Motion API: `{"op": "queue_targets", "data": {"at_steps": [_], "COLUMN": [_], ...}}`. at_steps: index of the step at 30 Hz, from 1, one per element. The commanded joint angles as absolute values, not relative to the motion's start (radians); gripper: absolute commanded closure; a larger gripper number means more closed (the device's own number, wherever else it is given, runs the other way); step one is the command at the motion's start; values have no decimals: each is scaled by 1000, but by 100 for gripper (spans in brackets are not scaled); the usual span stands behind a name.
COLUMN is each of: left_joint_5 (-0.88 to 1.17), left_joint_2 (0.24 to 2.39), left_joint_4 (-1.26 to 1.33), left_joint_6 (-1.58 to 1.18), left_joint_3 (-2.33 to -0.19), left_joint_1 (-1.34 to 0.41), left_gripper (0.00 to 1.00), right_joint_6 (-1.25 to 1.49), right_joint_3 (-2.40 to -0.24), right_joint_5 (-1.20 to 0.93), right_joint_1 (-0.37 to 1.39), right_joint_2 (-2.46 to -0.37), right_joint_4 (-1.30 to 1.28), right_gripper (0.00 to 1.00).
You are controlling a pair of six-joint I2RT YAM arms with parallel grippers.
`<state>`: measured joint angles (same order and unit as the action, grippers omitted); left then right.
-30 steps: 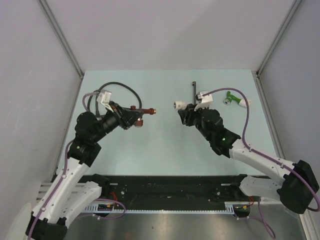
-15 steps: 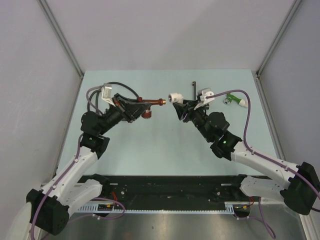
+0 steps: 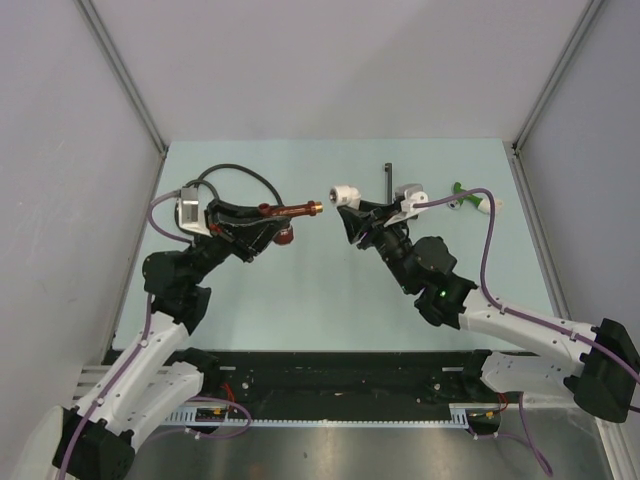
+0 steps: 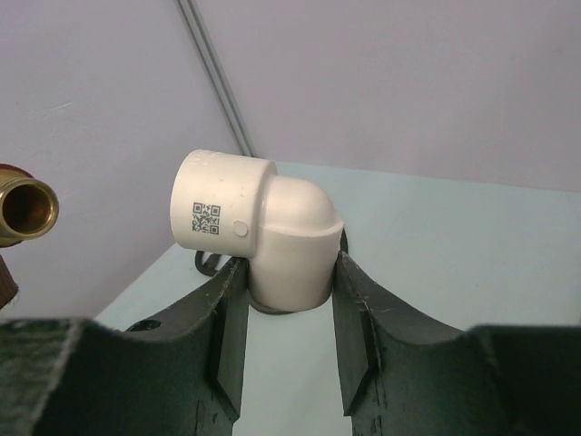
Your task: Install the water faucets
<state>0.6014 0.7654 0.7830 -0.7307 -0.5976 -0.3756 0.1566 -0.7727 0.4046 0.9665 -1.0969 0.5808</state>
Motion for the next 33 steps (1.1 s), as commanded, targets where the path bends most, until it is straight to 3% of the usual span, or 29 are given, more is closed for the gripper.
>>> {"op": "queue_targets", "data": {"at_steps": [1, 14, 33], "left_joint_5": [630, 626, 630], "left_joint_2": [767, 758, 795], "left_joint_4": [873, 994, 1011], "left_joint_6": [-704, -726, -722], "left_joint_3": [-589, -538, -531], "left_joint_1": [-379, -339, -339], "left_gripper": [98, 97, 99], "right_joint_6": [144, 60, -43], "right_joint_3": [-793, -847, -847], "right_joint_5": [489, 486, 546], "right_joint_1": [979, 1009, 1101], "right_joint_2": [-1072, -1150, -1101], "right_joint_4": [653, 660, 683], "right_gripper": [100, 100, 100]}}
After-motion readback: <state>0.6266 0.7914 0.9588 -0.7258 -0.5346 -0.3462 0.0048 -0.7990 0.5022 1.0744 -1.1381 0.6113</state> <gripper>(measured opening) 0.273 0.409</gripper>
